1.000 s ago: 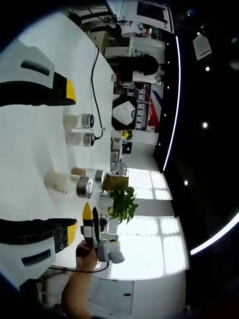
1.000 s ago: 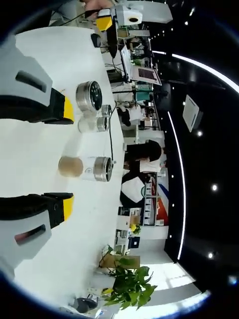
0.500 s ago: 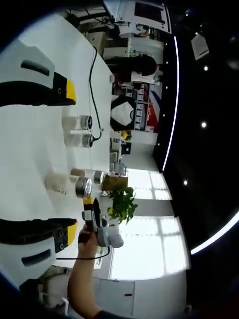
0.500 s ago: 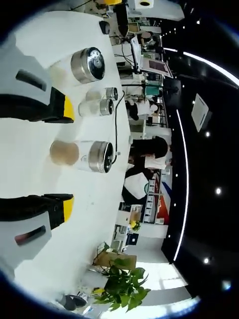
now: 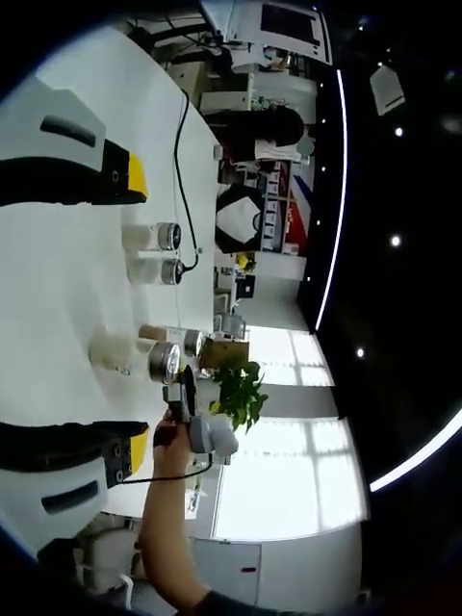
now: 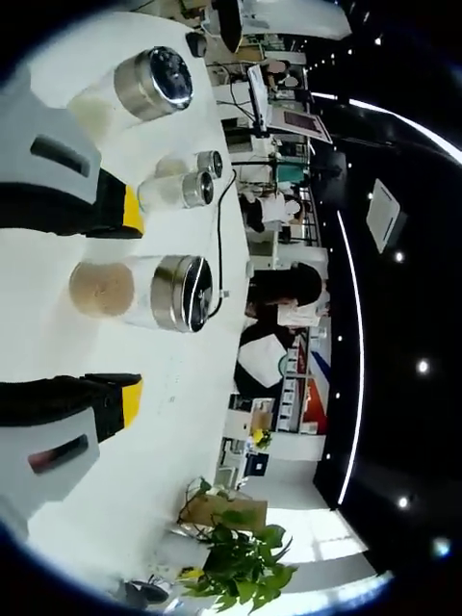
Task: Rotate the seasoning bottle until the label or dispensing opening points toward the visible target arrow and the bottle remains upright within the marked orientation range
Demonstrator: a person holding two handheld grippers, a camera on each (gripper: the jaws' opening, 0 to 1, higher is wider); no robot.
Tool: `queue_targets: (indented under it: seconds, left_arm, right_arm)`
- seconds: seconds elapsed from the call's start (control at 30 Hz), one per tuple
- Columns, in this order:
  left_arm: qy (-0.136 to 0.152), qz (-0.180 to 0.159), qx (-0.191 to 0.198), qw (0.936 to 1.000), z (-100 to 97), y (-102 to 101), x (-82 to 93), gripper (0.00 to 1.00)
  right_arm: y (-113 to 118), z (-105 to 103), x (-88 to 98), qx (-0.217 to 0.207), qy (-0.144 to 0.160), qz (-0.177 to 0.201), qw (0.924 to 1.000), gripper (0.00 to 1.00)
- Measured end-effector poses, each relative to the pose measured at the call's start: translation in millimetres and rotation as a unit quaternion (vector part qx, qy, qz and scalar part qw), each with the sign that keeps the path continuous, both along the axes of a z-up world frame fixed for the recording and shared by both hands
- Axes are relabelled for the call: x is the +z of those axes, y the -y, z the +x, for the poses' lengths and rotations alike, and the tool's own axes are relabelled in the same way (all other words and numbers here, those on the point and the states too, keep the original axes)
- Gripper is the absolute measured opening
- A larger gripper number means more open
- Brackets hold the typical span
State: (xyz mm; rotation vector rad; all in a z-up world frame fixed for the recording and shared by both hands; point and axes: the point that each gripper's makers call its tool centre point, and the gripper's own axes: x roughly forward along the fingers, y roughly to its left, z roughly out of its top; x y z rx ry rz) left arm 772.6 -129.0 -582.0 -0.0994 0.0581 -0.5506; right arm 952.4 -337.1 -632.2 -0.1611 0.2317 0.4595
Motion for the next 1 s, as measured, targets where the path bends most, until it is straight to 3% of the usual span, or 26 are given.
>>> queue_targets:
  seconds: [0.13, 0.33, 0.43, 0.53, 0.67, 0.77, 1.0]
  left_arm:
    - [0.001, 0.001, 0.001, 1.0, -0.2, -0.3, 0.6, 0.98]
    - [0.001, 0.002, 0.002, 1.0, -1.1, -0.7, 1.4, 0.98]
    - [0.002, 0.003, 0.002, 1.0, -0.9, -0.6, 2.0, 0.98]
    - [0.002, 0.003, 0.002, 1.0, -0.5, -0.3, 2.7, 0.98]
    - [0.003, 0.003, 0.003, 1.0, -1.6, -0.6, 3.8, 0.98]
    - [0.004, 0.003, 0.005, 1.0, -2.4, -2.3, 4.7, 0.98]
    - [0.007, 0.003, 0.01, 0.9999, -2.2, -6.4, 6.6, 0.98]
  right_arm:
    - [-7.1, 5.3, 3.7, 0.007, 0.005, -0.003, 1.0, 0.56]
    - [-17.8, 15.5, -2.9, 0.008, -0.015, 0.014, 0.9997, 0.55]
    - [-23.8, 18.8, -1.0, 0.007, -0.019, 0.039, 0.999, 0.53]
    - [-26.9, 22.4, -5.1, 0.007, -0.024, 0.024, 0.9994, 0.5]
    - [-21.9, 27.6, -15.8, -0.011, -0.047, 0.036, 0.9982, 0.47]
    - [-22.7, 28.1, -18.0, -0.005, -0.041, 0.033, 0.9986, 0.39]
    - [-21.4, 27.2, -18.8, -0.005, -0.042, 0.031, 0.9986, 0.38]
